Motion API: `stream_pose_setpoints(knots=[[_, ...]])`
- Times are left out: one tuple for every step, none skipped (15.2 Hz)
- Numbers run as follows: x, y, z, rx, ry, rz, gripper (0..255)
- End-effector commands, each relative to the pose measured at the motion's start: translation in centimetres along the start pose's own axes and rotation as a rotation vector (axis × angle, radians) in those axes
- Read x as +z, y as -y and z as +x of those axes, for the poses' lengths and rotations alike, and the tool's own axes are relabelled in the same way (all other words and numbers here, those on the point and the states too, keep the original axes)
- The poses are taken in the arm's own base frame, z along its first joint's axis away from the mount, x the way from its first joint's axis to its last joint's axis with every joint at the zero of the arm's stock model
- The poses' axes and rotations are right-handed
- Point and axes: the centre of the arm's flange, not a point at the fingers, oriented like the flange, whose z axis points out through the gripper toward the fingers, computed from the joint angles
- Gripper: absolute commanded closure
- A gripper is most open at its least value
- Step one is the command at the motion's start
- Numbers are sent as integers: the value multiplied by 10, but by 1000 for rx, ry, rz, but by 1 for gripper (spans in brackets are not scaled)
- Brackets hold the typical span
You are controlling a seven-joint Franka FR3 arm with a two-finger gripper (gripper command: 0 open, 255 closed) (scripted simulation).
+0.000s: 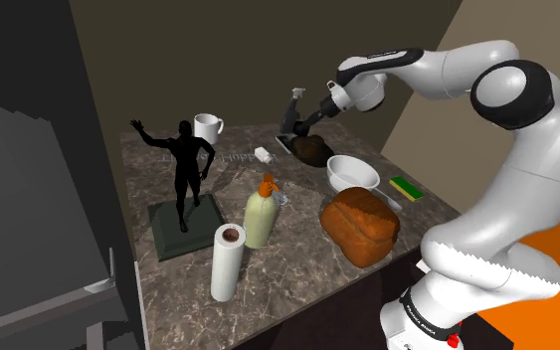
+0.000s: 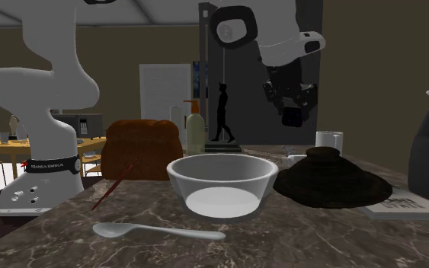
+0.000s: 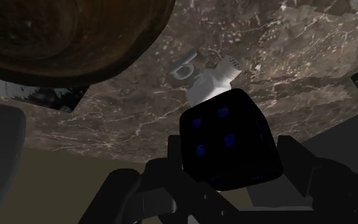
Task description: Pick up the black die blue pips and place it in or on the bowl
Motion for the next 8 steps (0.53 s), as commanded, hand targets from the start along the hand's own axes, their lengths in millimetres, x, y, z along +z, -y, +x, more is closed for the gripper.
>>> stream_pose_setpoints(knots=[[-16,2,-21,-1,0,0,255],[-24,2,-31,-1,0,0,255],[-32,2,-42,-1,0,0,255],[-40,2,-53,-1,0,0,255],[-48,2,-63,-1,0,0,255],[-56,2,-74,-1,0,0,255],[-64,1,-84,-1,0,0,255],[-71,1,-95,-1,0,0,255]])
